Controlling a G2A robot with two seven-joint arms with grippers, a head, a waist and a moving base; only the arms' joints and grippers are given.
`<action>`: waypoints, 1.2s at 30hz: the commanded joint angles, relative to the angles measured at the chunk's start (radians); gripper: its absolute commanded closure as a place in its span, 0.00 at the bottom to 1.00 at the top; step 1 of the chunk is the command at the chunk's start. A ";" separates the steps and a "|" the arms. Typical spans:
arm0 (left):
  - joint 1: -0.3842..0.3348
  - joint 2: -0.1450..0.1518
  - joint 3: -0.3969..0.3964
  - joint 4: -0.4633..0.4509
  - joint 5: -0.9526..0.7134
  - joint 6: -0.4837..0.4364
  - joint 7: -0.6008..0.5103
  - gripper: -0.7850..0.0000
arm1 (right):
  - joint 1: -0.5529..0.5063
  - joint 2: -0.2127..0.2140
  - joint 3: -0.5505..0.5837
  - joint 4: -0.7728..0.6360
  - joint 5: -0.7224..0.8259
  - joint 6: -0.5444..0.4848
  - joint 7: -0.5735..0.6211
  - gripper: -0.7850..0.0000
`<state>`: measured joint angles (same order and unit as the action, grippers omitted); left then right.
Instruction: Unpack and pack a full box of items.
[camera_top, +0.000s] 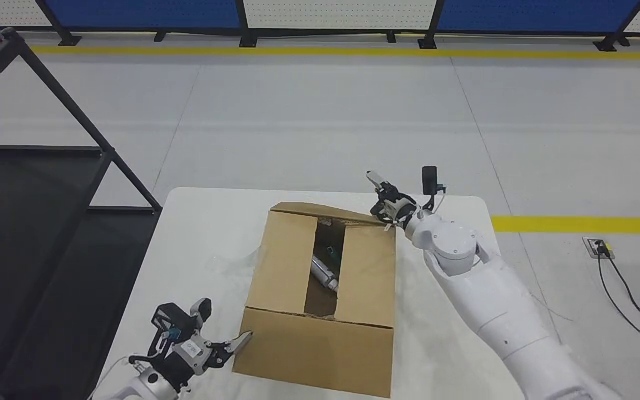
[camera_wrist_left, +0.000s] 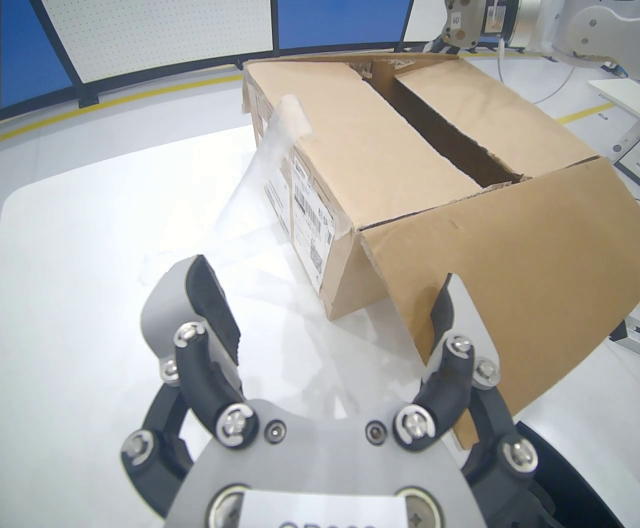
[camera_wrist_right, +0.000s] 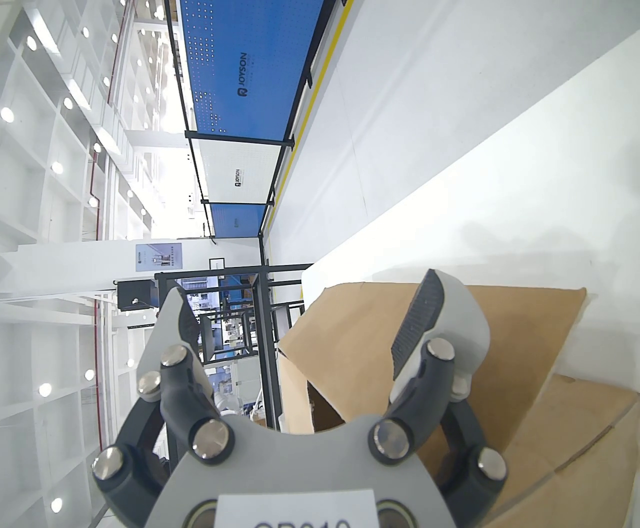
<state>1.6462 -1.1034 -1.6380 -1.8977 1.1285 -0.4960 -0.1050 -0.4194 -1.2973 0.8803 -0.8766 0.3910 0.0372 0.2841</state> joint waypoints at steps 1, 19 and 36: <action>-0.003 0.000 0.006 0.005 0.008 0.007 -0.007 0.00 | -0.001 -0.002 0.007 0.004 -0.003 0.000 0.004 0.00; -0.063 -0.003 0.037 0.088 -0.074 0.018 -0.045 0.00 | -0.041 -0.004 0.077 -0.031 -0.041 -0.008 0.026 0.00; -0.080 0.002 -0.086 0.106 -0.542 0.113 -0.148 0.28 | -0.092 0.001 0.160 -0.115 -0.061 -0.041 0.007 0.00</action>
<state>1.5723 -1.1009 -1.7269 -1.7929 0.5740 -0.4233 -0.2482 -0.5050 -1.2966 1.0319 -0.9819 0.3241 0.0138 0.2975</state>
